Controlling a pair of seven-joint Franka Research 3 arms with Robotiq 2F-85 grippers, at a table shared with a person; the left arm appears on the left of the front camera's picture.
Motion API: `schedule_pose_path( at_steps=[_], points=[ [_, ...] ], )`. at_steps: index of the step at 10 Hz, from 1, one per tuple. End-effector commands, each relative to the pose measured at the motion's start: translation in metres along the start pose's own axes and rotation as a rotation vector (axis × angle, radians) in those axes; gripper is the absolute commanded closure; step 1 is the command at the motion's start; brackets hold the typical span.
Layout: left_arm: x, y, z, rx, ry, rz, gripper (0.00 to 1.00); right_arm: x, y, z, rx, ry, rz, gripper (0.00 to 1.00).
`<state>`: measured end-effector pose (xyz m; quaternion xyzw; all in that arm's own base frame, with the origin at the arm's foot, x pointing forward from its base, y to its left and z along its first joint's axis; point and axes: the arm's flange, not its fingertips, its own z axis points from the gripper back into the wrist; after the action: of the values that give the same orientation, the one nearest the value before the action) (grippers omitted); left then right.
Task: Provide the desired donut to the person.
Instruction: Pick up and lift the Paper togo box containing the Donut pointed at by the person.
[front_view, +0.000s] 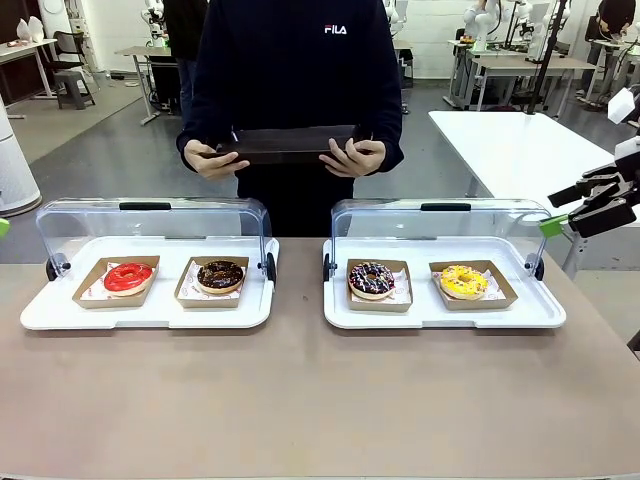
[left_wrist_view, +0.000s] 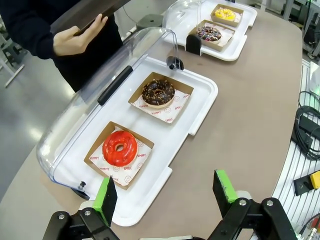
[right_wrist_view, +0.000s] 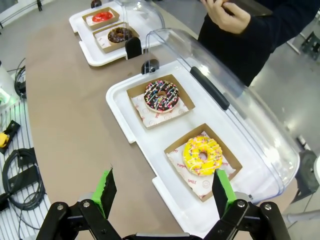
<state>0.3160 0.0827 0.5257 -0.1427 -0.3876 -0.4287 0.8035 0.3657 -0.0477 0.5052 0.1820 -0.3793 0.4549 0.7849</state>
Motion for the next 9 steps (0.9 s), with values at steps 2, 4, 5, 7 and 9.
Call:
schedule_pose_path(
  at_steps=[2,4,5,7,9],
  points=[
    [-0.0185,-0.0194,-0.0163,0.005,-0.066,-0.015,0.00,0.0025,-0.0003,-0.0003,-0.014,-0.041,0.028,0.00],
    [-0.0175,-0.0189,-0.0184,-0.001,-0.071,-0.019,0.00,0.0046,0.0005,0.0016,-0.025,-0.044,0.032,0.00],
    [-0.0171,-0.0181,-0.0181,-0.004,-0.073,-0.022,0.00,0.0054,0.0007,0.0020,-0.031,-0.046,0.031,0.00],
    [-0.0181,-0.0181,-0.0180,-0.005,-0.065,-0.024,0.00,0.0061,0.0013,0.0028,-0.039,-0.039,0.033,0.00],
    [-0.0174,-0.0181,-0.0182,-0.014,-0.074,-0.020,0.00,0.0078,0.0035,0.0013,-0.019,-0.033,0.037,0.00]
  ],
)
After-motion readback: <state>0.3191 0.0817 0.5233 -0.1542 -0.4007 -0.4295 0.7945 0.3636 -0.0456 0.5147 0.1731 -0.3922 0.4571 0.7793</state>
